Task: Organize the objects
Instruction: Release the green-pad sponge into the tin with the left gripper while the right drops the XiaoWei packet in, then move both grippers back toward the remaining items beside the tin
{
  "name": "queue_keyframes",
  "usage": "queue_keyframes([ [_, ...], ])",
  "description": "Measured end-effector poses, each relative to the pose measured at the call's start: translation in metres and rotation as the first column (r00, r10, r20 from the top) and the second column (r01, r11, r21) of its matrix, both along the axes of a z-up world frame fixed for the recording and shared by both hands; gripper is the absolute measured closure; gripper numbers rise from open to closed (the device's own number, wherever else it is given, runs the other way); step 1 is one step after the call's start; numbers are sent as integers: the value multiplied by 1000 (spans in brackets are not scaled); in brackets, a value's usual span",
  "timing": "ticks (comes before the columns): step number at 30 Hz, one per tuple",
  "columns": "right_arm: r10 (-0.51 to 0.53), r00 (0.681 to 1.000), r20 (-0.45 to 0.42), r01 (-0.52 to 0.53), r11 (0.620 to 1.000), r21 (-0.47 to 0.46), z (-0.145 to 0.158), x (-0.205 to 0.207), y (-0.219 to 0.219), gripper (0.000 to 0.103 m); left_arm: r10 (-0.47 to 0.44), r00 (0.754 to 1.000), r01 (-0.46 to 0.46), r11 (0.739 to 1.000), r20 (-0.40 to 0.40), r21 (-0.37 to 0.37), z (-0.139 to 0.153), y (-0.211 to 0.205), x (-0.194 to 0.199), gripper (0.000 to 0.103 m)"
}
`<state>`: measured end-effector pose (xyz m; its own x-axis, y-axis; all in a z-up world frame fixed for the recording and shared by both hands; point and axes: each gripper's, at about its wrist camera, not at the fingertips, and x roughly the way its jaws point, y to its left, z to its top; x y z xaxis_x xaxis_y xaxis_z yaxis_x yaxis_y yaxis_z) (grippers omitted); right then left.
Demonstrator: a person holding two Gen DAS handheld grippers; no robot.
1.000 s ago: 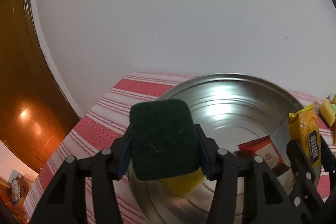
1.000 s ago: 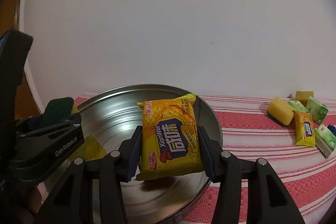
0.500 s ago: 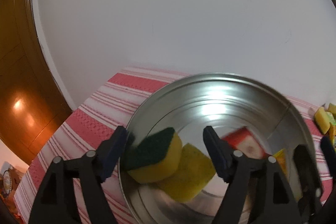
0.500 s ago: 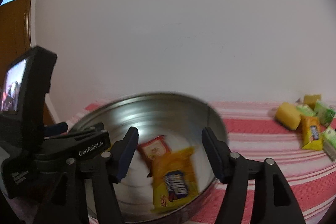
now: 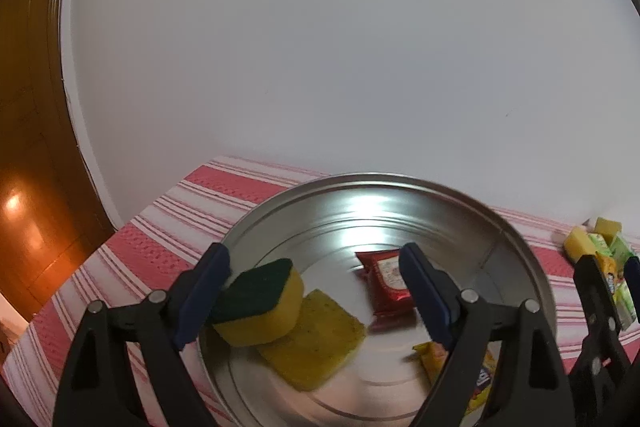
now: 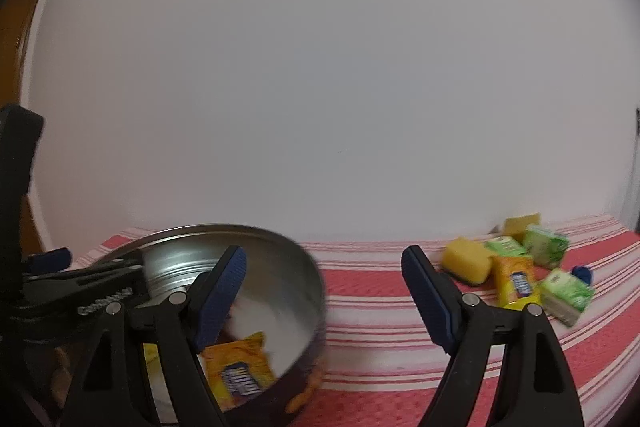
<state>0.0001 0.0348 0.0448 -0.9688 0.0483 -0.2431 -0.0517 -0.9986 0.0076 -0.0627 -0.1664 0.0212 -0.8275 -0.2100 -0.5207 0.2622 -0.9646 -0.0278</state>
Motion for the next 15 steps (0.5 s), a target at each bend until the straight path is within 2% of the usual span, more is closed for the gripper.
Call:
queue_keyframes([
  [5,-48,999,0,48,999,-14,-4,0,18,21,-11,998,11,1000,-55,13,1,8,7,12],
  [10,-93,995,-22,94,996,8,-10,-5,44,21,-16,996,15,1000,-92,-18,2,27,17,12],
  [15,-119,993,7,119,993,4,-11,-6,68,21,-38,991,31,998,-126,-54,0,45,26,12],
])
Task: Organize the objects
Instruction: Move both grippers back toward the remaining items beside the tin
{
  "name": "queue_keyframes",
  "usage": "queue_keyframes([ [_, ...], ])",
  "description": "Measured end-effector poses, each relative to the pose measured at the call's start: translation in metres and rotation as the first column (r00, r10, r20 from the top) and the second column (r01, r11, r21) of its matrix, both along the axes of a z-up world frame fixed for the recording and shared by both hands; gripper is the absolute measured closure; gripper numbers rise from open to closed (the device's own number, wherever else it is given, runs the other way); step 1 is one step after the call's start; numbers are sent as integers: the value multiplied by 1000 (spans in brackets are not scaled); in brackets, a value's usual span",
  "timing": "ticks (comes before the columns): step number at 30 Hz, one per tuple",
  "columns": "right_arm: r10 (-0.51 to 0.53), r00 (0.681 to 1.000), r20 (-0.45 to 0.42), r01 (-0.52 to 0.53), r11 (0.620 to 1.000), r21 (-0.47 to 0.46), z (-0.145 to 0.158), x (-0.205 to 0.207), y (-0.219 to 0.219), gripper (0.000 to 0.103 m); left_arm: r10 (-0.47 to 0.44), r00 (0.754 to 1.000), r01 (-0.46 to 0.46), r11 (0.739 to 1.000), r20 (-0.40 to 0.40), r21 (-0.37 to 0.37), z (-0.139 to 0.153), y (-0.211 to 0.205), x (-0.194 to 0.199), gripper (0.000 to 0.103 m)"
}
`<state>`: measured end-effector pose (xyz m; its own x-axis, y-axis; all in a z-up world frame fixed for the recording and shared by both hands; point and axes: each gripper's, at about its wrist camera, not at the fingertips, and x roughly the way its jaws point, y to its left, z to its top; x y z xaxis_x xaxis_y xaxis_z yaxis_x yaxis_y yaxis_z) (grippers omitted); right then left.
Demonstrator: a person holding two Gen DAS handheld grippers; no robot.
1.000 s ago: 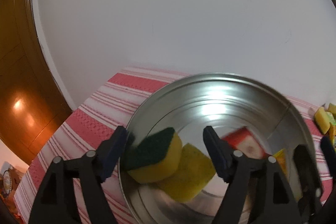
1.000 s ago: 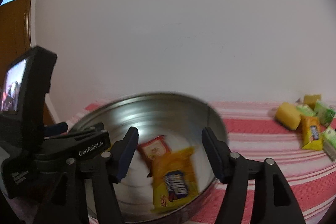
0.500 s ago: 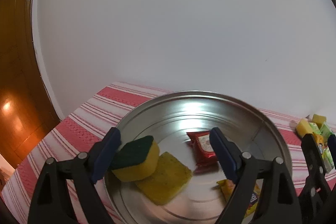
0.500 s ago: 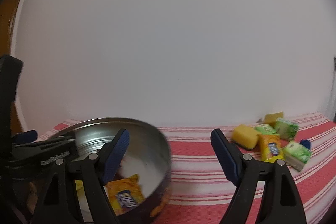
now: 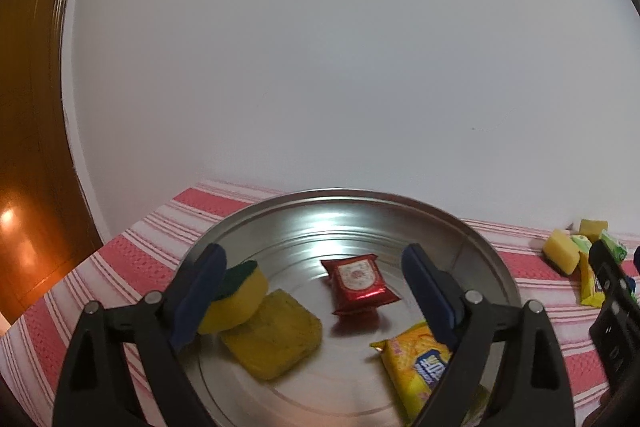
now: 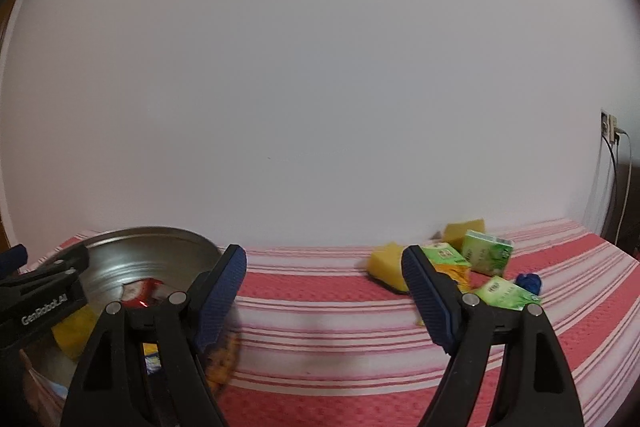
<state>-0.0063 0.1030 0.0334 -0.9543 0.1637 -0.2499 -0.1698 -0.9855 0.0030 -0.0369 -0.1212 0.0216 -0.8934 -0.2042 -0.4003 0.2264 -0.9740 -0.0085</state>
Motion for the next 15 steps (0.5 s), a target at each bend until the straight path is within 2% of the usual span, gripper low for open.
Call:
queue_keyframes([
  [5,-25,1000,17,25,1000,-15,0,4,21,21,-39,999,37,996,-26,-77,-3,21,9,12],
  [7,-33,999,18,33,999,0,4,11,26,21,-43,999,41,995,-11,-93,-6,28,9,12],
  [15,-41,999,30,41,999,13,1,13,58,21,-34,999,35,998,22,-48,-9,38,10,12],
])
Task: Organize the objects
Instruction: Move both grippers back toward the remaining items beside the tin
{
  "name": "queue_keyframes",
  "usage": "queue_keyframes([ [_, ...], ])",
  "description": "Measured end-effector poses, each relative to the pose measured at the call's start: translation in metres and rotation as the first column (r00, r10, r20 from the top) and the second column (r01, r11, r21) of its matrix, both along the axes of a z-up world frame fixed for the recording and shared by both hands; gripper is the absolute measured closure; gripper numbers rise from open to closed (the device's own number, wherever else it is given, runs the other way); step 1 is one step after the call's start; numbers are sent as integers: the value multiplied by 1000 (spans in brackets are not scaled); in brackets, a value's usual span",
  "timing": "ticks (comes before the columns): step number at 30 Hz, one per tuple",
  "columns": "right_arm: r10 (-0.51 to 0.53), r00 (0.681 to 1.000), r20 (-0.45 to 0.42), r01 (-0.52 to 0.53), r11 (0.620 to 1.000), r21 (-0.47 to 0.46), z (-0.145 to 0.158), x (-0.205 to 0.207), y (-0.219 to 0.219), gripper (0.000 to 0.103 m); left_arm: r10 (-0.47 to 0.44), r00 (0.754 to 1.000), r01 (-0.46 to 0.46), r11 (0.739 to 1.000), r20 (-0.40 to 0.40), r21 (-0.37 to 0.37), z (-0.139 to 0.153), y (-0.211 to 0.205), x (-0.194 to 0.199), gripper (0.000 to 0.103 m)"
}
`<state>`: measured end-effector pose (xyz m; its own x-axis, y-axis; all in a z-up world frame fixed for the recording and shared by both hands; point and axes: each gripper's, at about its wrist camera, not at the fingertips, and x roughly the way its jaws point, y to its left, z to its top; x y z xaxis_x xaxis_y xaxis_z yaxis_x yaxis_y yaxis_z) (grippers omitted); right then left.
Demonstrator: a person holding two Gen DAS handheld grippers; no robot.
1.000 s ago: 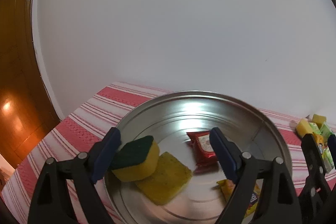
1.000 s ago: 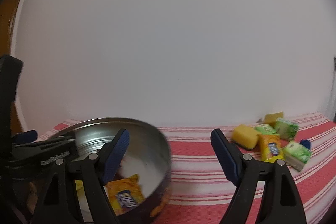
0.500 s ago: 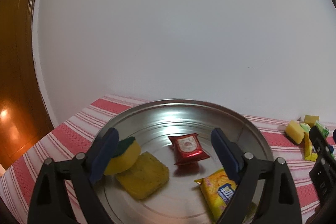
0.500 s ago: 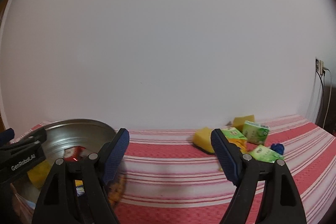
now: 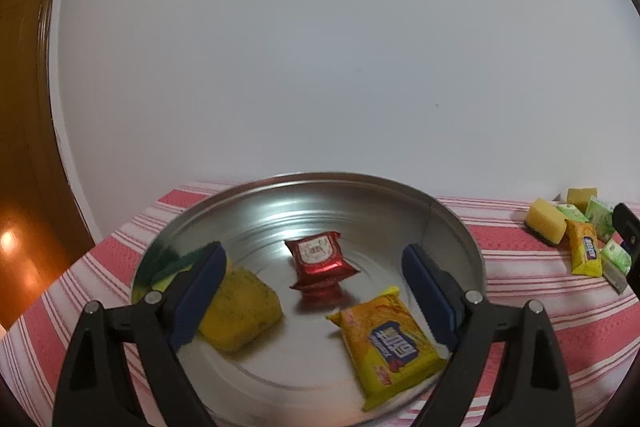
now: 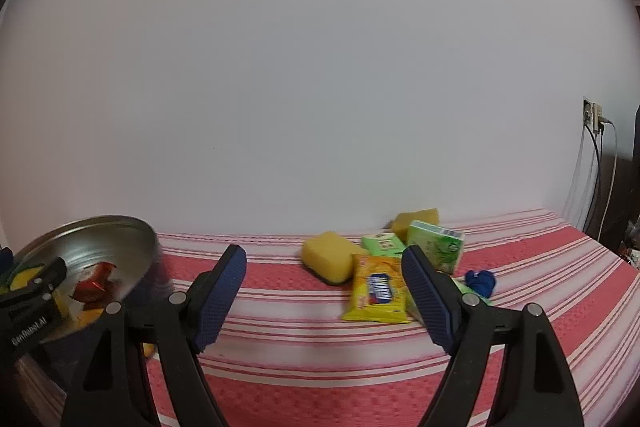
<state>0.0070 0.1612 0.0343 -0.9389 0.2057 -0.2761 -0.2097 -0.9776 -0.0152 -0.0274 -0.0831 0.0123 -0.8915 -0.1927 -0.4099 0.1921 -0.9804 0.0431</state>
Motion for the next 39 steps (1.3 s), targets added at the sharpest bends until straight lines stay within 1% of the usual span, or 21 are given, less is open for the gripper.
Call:
queue_keyframes([
  [4,-13,1000,10,13,1000,9,0,5,23,21,-14,1000,14,1000,-4,-12,-1,18,6,12],
  [6,-31,999,14,31,999,11,0,7,39,21,-38,999,38,999,-2,-15,0,32,10,12],
  [10,-84,996,27,84,996,3,-4,12,75,21,-88,996,88,996,8,-16,-1,59,14,8],
  [17,-126,990,58,127,992,-12,-7,13,121,21,-154,988,155,986,23,-60,-2,112,19,7],
  [20,-130,988,80,132,991,-22,-10,9,138,21,-173,984,176,982,43,-67,-3,131,18,7],
  [21,-130,988,87,134,991,-32,-3,15,146,21,-185,981,188,980,57,-65,-4,138,17,7],
  [25,-134,983,123,142,988,-63,-6,14,170,21,-223,968,229,973,117,-40,-8,162,8,6],
  [28,-128,980,152,140,987,-73,-7,14,184,21,-255,955,262,965,154,-22,-14,183,6,6],
  [33,-116,970,215,154,973,-170,-12,3,216,21,-295,935,306,952,196,-28,-19,212,1,6],
  [36,-58,962,268,116,972,-203,-17,-13,218,21,-302,927,311,950,223,-6,-21,220,-3,6],
  [39,-3,953,302,66,978,-197,-24,-31,212,23,-309,915,312,949,260,32,-24,225,-8,6],
])
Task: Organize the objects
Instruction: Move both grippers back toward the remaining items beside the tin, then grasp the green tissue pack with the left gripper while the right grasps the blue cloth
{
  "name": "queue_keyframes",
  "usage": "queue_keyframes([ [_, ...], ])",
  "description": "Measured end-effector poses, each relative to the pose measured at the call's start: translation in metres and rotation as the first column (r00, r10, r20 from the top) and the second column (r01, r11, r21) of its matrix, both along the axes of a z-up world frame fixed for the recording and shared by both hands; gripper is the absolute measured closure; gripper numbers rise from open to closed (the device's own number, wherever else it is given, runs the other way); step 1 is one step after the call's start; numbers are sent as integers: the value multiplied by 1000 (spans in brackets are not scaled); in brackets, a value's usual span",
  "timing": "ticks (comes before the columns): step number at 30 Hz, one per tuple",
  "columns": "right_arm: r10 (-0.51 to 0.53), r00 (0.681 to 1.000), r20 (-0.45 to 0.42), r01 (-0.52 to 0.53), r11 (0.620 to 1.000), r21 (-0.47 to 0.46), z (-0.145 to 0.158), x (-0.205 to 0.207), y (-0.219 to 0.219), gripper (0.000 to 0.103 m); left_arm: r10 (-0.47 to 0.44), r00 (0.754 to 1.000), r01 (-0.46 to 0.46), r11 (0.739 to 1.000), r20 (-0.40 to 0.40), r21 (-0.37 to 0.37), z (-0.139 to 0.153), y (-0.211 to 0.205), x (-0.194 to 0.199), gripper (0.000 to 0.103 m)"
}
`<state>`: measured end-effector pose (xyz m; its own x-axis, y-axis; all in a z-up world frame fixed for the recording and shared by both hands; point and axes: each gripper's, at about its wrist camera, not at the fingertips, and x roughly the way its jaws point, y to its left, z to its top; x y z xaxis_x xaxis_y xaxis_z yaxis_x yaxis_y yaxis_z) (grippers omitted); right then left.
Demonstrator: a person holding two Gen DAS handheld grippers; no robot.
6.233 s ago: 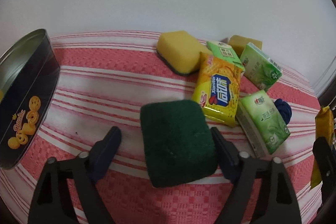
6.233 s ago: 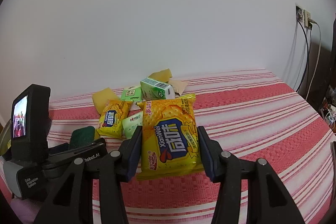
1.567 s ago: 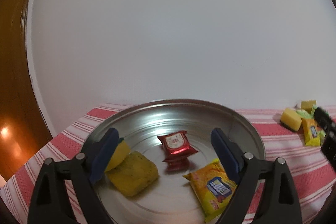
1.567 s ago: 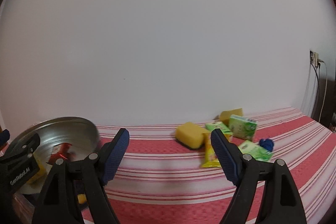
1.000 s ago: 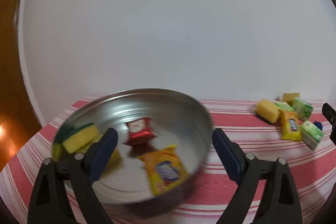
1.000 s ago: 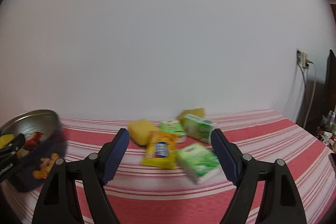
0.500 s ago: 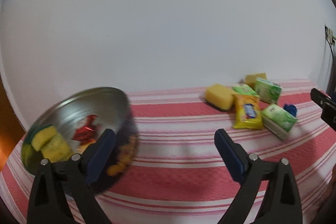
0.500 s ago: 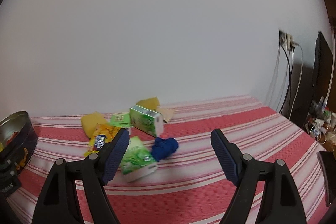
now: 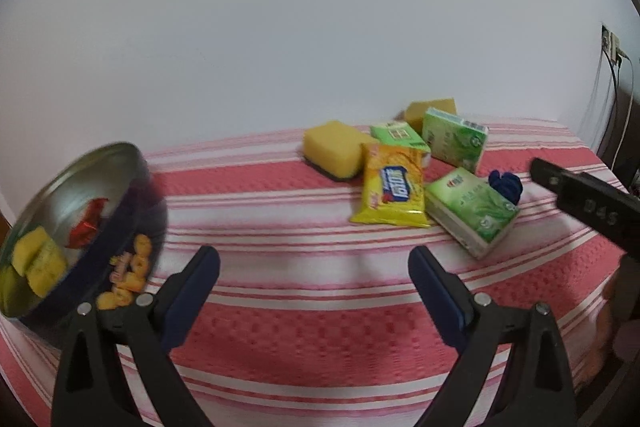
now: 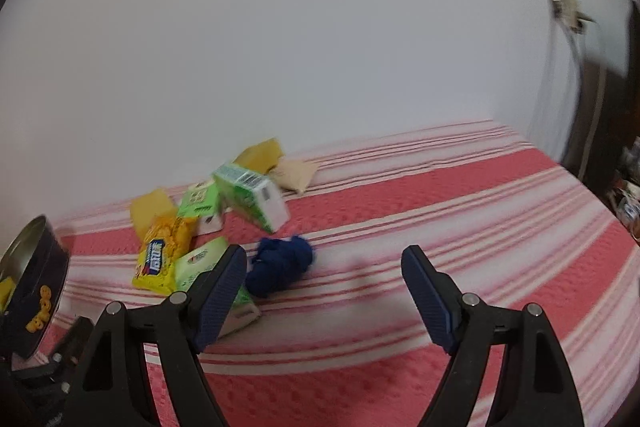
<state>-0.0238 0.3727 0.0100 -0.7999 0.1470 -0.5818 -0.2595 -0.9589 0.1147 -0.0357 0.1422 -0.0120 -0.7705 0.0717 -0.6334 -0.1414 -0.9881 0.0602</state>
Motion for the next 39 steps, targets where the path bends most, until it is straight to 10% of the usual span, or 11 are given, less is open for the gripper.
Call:
queue_keyframes([
  [12,124,972,199,-102,988,-120,-30,-49,3,46,19,993,-27,998,116,64,-14,19,-28,6],
  [15,157,971,181,-131,981,-144,-29,-46,4,71,27,992,-38,996,125,86,-14,19,-31,7],
  [29,43,994,101,-43,999,-1,6,-16,29,71,-47,989,25,986,138,163,-9,67,-38,8],
  [39,-28,997,68,27,1000,16,16,-7,45,71,-56,972,29,993,229,118,-25,115,-61,32],
])
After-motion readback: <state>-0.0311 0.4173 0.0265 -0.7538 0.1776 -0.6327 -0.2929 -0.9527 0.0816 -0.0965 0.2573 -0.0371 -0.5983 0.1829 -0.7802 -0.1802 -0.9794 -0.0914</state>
